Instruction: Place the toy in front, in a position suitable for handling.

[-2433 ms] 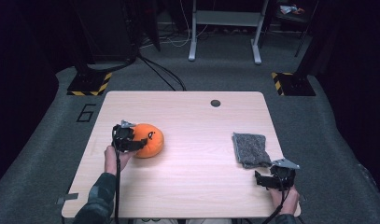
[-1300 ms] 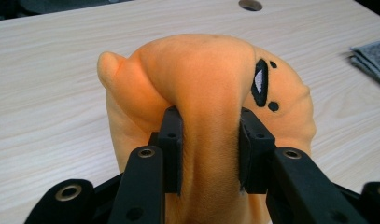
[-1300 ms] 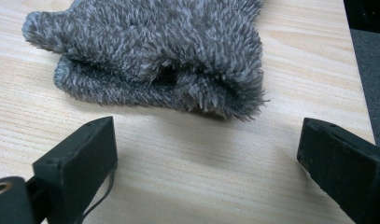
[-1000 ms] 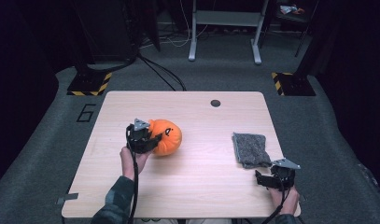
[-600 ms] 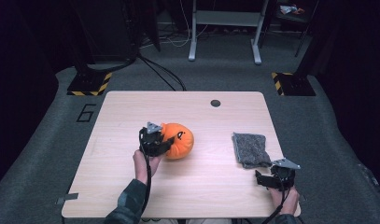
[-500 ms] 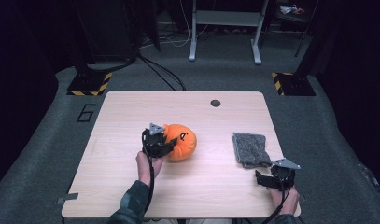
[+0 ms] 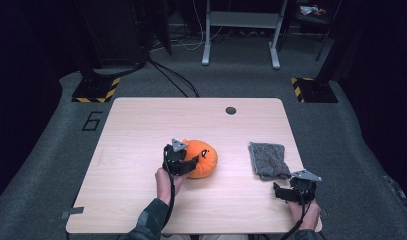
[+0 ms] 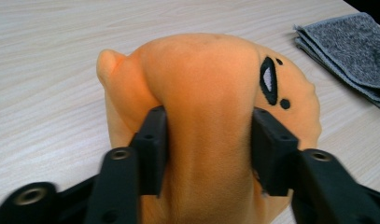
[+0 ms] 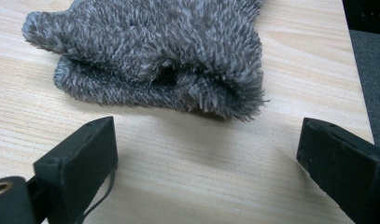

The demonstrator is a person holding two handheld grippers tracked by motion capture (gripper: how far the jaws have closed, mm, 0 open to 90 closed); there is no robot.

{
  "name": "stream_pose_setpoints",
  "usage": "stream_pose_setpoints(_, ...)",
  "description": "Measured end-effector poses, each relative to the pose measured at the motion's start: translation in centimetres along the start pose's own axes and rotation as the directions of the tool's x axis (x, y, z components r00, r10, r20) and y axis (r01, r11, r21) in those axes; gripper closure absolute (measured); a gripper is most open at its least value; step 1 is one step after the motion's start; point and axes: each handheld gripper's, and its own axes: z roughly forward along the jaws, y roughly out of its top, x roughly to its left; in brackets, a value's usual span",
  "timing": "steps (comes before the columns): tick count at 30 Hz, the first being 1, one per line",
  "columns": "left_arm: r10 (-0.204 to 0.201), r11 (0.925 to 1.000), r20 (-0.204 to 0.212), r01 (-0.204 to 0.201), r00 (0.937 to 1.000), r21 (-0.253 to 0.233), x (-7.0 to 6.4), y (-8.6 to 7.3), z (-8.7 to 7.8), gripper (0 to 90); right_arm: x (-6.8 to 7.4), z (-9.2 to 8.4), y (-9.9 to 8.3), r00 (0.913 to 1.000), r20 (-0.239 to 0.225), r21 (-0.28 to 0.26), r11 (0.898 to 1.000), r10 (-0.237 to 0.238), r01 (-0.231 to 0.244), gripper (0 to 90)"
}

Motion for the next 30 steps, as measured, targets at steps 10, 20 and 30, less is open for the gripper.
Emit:
stream_pose_setpoints(10,-0.005,0.9996,0.035,0.006,0.9994,-0.028,1.9,0.2,-2.1,22.7,0.0,0.0,0.0,1.0000,0.001,0.000,1.000,0.001,-0.001,4.3)
stream_pose_setpoints(20,-0.038,0.9992,0.083,0.038,0.9958,-0.005,5.3,-1.5,-3.1,26.0,0.0,0.0,0.0,1.0000,-0.002,-0.001,1.000,0.001,-0.001,4.7)
stream_pose_setpoints(30,-0.024,0.9990,0.120,0.019,0.9925,0.039,5.6,-2.4,-2.7,32.4,0.0,0.0,0.0,1.0000,-0.001,-0.001,1.000,0.000,0.000,4.7)
